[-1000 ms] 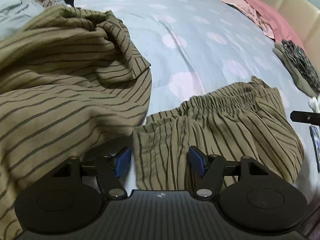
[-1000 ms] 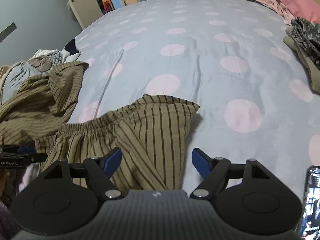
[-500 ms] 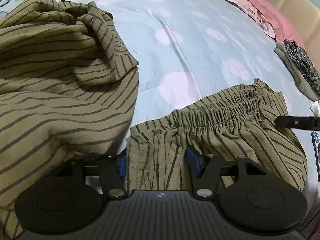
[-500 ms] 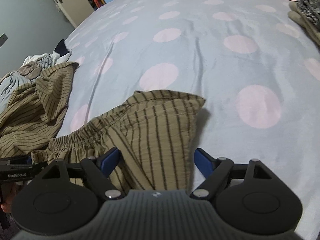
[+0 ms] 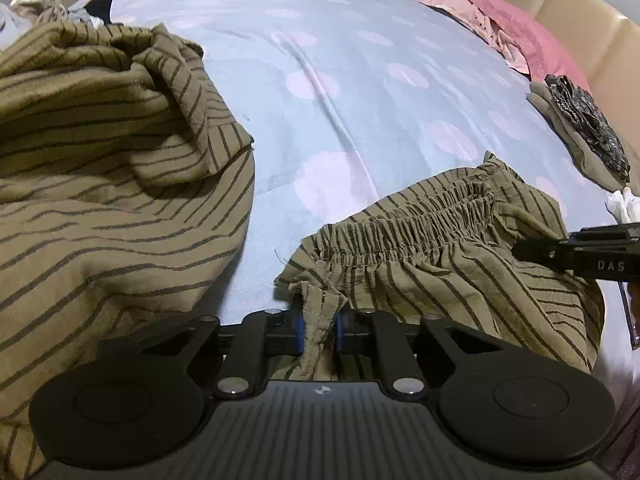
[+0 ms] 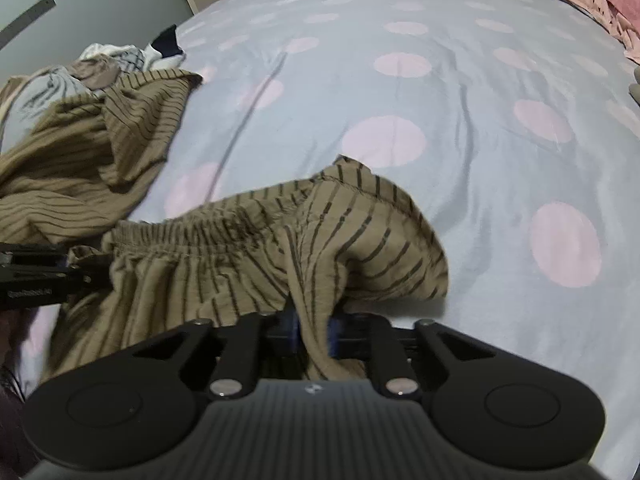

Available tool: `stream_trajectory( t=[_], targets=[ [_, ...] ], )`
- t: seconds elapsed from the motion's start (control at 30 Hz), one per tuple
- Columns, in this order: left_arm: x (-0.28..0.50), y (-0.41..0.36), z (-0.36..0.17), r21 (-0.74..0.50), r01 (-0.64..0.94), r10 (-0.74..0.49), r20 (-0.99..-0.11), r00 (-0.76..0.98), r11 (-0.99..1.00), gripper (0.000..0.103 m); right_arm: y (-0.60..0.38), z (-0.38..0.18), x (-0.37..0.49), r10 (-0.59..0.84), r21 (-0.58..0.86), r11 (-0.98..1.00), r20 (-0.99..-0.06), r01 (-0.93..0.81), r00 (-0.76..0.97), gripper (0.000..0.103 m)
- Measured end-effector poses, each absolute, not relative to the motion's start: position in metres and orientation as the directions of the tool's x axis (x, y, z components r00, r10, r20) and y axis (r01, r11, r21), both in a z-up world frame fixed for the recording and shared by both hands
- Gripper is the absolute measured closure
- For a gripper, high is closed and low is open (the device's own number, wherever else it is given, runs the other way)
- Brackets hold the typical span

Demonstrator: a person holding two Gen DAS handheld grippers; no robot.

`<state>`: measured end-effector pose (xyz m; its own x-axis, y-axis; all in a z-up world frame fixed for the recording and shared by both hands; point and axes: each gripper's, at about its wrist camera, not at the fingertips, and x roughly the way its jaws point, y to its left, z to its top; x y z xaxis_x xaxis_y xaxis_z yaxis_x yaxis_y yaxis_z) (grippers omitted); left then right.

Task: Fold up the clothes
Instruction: 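Lift the folded trousers with both grippers and carry them toward the headboard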

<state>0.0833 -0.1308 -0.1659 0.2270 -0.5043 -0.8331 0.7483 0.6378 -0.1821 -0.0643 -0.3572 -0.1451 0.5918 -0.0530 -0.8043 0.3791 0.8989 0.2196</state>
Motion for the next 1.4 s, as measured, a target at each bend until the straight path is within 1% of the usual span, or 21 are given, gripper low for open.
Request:
stream_trajectory(
  t=[0.1,0.43,0.7,0.97,1.1,1.23,1.4],
  targets=[
    [0.078,-0.128,-0.155,-0.165,0.757,-0.520,-0.815,0.256,0.632,0.098,-0.352,-0.134,-0.070,-0.074,0.207,0.904,-0.786,0.375,0.614,0.092],
    [0.046,-0.121,-0.107,-0.157,0.782,-0.618,-0.712,0.333,0.603,0.099,-0.350,-0.099,-0.105,-0.124,0.240,0.878,-0.723,0.415,0.679,0.092],
    [0.006,-0.149,-0.059,-0.150,0.860,-0.722,-0.623,0.301,0.488,0.100,-0.366,-0.051,-0.161,-0.231,0.255,0.836,-0.640,0.486,0.733,0.092],
    [-0.038,-0.216,-0.018,-0.187,0.933,-0.822,-0.546,0.162,0.308,0.100,-0.405,0.002,-0.254,-0.362,0.282,0.757,-0.569,0.589,0.738,0.093],
    [-0.065,-0.266,0.001,-0.195,0.960,-0.856,-0.512,0.076,0.202,0.100,-0.420,0.027,-0.303,-0.456,0.257,0.704,-0.550,0.662,0.699,0.093],
    [-0.097,-0.321,0.016,-0.183,0.978,-0.870,-0.493,-0.008,0.095,0.100,-0.428,0.049,-0.356,-0.558,0.246,0.625,-0.522,0.741,0.645,0.093],
    [-0.137,-0.389,0.020,-0.132,0.991,-0.864,-0.494,-0.098,-0.037,0.100,-0.433,0.065,-0.416,-0.686,0.261,0.482,-0.481,0.836,0.546,0.093]
  ],
)
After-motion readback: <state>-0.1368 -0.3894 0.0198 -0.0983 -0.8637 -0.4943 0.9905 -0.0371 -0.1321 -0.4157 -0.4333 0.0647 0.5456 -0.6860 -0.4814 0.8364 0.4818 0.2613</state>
